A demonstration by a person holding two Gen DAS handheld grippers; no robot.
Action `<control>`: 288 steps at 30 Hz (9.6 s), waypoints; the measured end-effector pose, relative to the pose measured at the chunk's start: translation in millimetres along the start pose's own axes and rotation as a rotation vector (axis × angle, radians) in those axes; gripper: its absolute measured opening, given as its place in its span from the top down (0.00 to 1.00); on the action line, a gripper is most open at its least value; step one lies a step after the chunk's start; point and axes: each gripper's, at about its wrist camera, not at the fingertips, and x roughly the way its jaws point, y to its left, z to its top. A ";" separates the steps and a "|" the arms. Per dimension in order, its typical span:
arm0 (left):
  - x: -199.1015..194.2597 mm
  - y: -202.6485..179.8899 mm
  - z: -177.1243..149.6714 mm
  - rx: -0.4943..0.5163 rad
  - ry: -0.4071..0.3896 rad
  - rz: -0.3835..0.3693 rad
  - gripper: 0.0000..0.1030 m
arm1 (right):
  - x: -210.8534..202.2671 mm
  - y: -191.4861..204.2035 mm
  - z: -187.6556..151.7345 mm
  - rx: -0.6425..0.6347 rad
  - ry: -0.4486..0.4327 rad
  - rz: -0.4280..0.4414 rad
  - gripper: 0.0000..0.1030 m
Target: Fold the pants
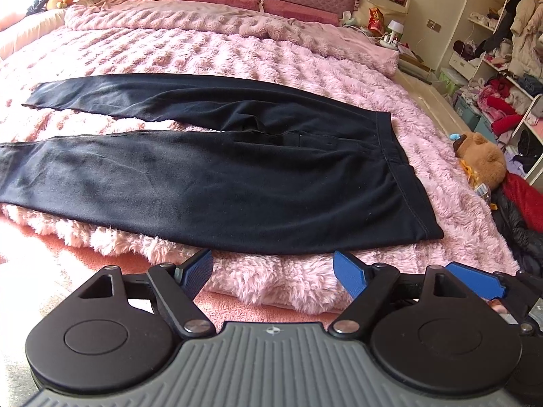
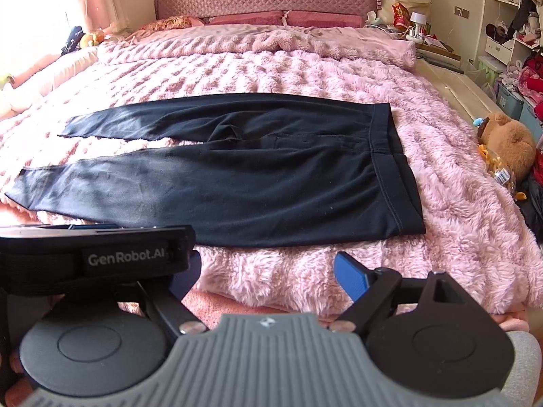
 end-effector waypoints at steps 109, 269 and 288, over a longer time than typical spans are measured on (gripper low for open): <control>163.4 202.0 72.7 -0.768 -0.190 -0.586 0.99 | 160.9 -207.3 4.7 0.846 -0.326 0.627 1.00; -1.8 476.2 34.8 -0.664 -0.470 0.522 0.25 | 311.8 429.5 130.2 -1.320 -0.391 0.821 1.00; 116.5 487.4 126.1 -0.826 -0.455 0.134 0.27 | 498.4 491.3 331.2 -0.959 -0.090 1.074 1.00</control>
